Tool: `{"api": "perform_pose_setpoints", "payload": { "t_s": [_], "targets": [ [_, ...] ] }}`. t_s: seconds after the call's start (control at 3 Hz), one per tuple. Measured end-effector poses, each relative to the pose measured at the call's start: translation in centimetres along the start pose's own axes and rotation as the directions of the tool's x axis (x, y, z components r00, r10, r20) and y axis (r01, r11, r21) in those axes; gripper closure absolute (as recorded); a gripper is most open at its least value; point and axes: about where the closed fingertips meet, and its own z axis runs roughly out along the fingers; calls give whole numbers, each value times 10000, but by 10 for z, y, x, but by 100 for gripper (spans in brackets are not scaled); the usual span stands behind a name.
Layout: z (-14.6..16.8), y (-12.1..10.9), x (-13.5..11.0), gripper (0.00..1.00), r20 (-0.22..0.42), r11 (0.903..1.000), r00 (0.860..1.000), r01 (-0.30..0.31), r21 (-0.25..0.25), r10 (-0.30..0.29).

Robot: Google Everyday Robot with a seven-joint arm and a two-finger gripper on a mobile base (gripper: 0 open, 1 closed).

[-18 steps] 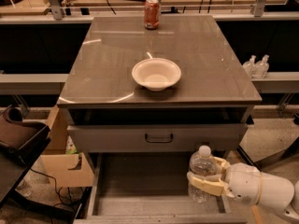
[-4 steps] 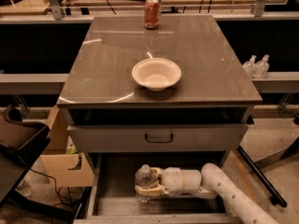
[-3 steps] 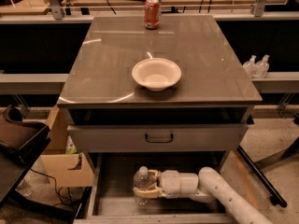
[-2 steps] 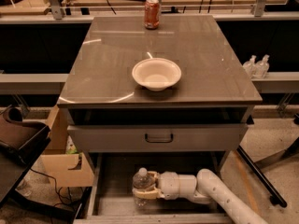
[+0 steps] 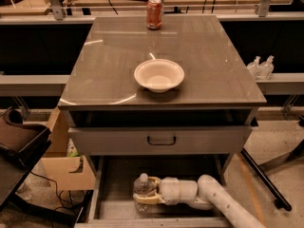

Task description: Place water bottle into middle drawer

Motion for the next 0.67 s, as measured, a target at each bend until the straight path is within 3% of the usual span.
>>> {"api": "perform_pose_setpoints", "payload": {
  "t_s": [0.67],
  "targets": [
    [4, -1, 9, 100, -182, 10000, 9998, 16, 20, -16]
  ]
}}
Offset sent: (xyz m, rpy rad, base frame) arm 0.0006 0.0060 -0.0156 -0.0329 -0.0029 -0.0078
